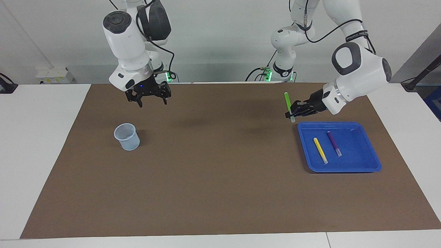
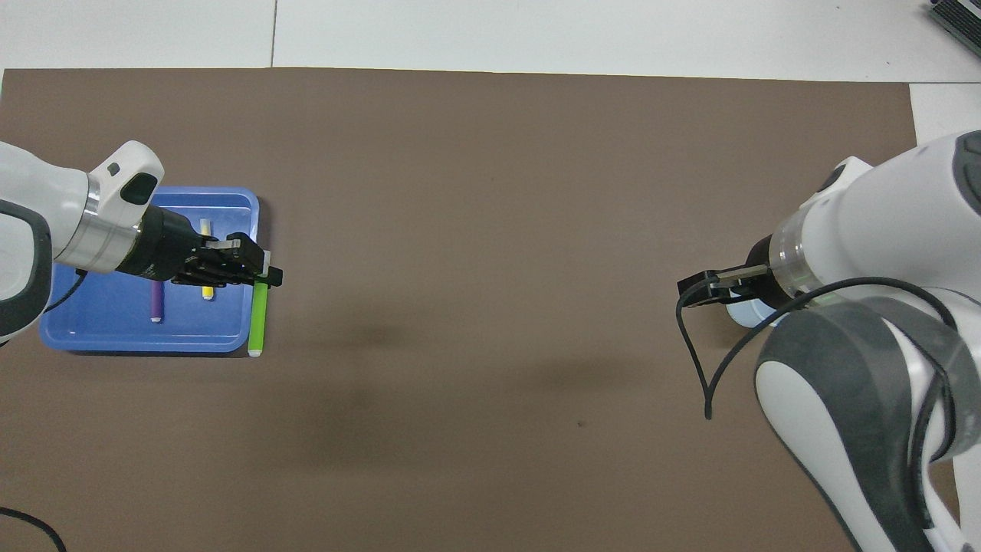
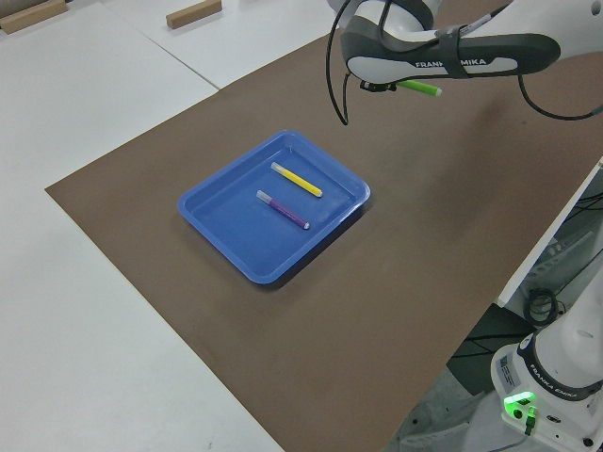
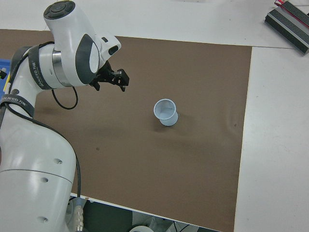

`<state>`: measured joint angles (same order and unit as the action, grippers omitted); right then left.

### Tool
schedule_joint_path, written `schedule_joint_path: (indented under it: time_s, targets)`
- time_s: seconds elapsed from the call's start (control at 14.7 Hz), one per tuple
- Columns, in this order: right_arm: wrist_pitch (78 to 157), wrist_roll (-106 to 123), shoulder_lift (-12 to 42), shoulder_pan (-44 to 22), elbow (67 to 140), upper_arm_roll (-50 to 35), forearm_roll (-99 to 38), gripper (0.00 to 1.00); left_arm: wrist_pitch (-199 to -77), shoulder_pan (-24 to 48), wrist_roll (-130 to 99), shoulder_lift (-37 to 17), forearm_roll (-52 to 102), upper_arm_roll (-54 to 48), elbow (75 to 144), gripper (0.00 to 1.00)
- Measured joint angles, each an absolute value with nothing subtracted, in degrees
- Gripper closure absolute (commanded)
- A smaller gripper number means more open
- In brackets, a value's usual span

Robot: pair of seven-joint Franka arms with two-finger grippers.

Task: Right arm passes pens to left for tray arrangement
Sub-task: 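Carry the green pen over the tray with the left gripper while the right gripper retreats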

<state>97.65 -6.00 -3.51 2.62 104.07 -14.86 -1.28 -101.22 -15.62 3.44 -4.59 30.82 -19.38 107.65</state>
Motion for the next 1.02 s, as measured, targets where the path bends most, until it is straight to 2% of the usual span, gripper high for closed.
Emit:
schedule_joint_path:
  time_s: [0.54,0.75,1.02]
  targets:
    - [83.70,-0.62,-11.88,5.58,100.07,-15.03,-0.87,0.00,-100.78,-21.56,14.48,-4.59,18.78,-19.33,107.59,1.00]
    - [84.00,-0.62,-12.82,5.41,100.22,-15.04,-0.89,0.00,-101.07,-23.71,17.84,-4.59,14.49,-19.29,107.55,1.00]
    - [89.89,-0.60,-10.72,5.43,101.89,-14.32,-0.89,0.00,-102.58,-25.86,20.37,-4.74,10.44,-19.22,107.55,1.00]
